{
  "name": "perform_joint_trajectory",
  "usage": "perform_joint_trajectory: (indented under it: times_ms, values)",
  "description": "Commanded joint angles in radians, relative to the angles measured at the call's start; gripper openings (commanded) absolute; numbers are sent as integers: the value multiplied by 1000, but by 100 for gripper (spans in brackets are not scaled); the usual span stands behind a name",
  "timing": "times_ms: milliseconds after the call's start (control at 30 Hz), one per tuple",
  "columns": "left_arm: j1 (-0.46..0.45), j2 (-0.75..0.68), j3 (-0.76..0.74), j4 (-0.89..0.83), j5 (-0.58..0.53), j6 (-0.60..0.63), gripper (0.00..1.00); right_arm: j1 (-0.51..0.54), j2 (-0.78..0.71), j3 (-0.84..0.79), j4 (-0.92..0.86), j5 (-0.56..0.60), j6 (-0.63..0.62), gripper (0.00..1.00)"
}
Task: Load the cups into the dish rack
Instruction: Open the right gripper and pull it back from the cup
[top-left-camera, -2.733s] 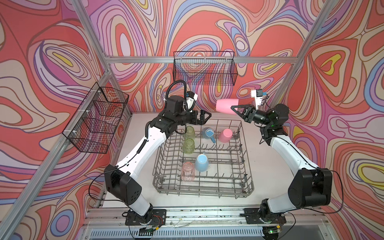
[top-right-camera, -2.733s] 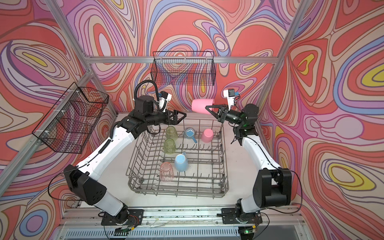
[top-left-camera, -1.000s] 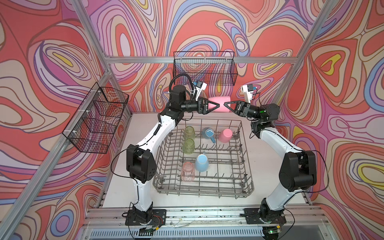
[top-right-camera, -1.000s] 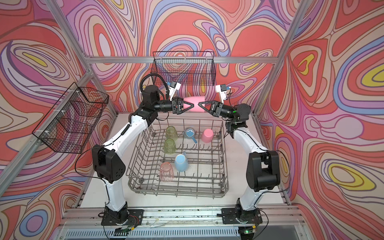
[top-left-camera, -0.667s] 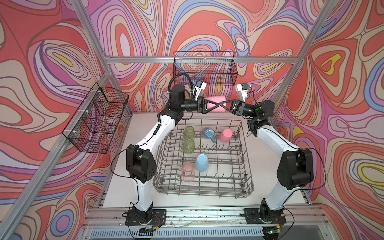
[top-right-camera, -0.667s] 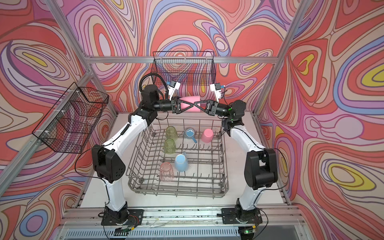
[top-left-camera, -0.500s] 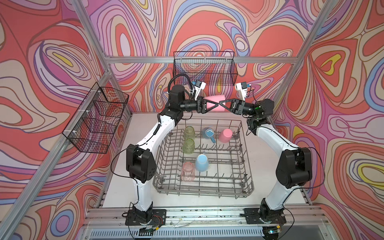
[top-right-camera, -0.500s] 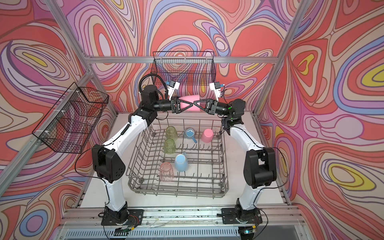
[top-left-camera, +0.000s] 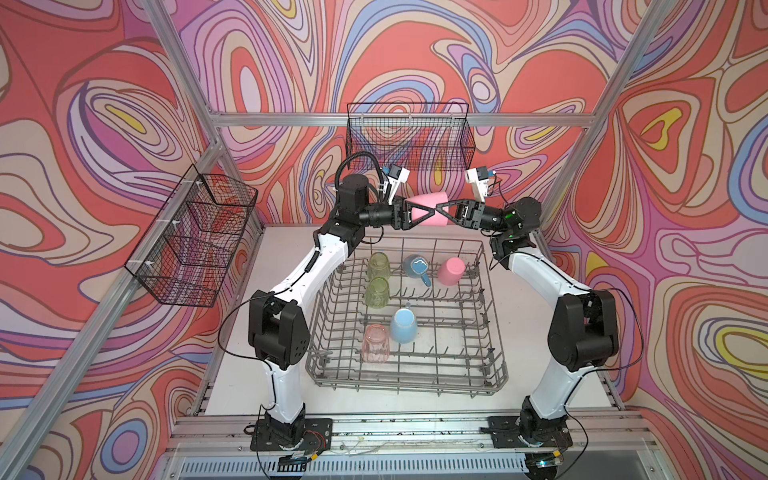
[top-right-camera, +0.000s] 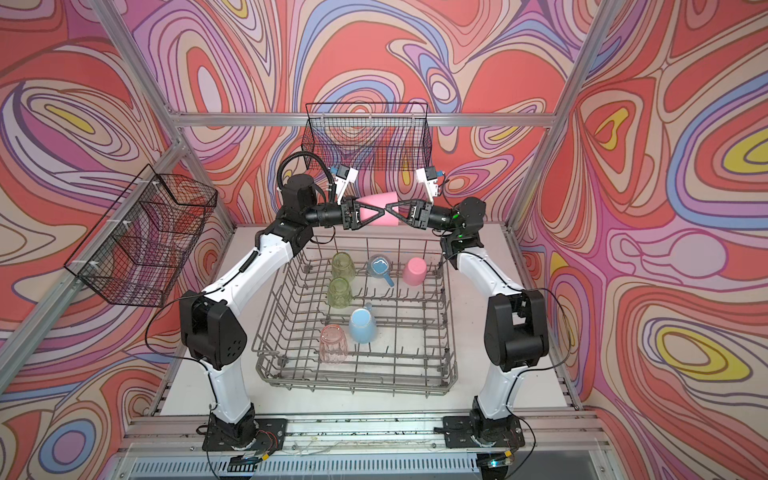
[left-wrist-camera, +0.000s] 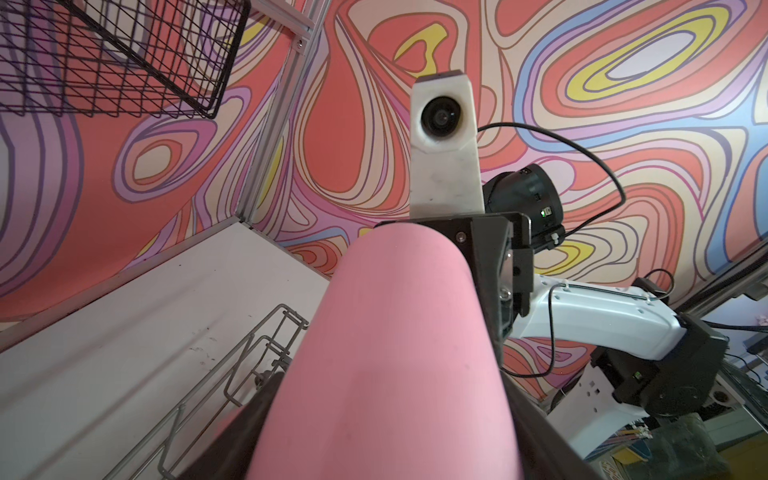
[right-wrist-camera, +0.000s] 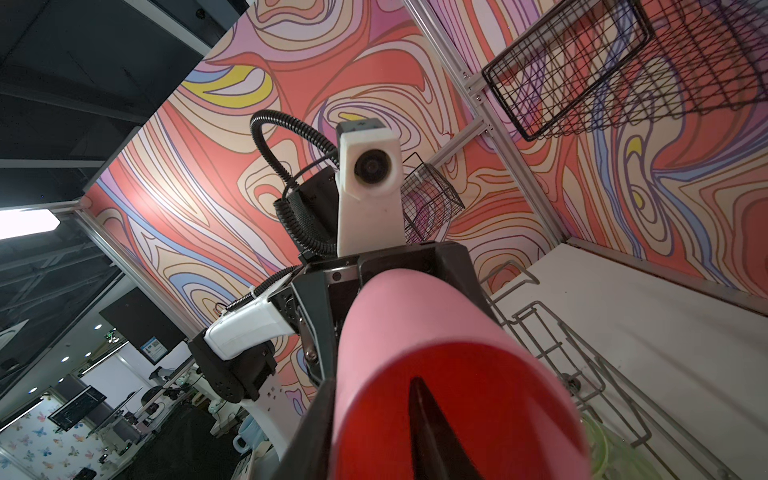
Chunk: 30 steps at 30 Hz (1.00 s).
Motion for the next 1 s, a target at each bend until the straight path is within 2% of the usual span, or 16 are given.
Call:
perform_joint_trajectory:
  times_ms: [0, 367, 600, 800, 967]
  values:
    - [-5, -68, -12, -6, -20, 41, 60, 4, -5, 11, -107, 36, -82, 34]
    - [24, -109, -71, -38, -100, 30, 60, 2, -37, 8, -340, 124, -275, 44]
    - [34, -135, -101, -103, -161, 56, 60, -14, -87, 4, -500, 222, -385, 45]
    - [35, -146, -89, -230, -247, 97, 60, -51, -131, -40, -604, 368, -426, 45]
    - [30, -149, -72, -346, -298, 151, 60, -63, -160, -32, -840, 598, -533, 44]
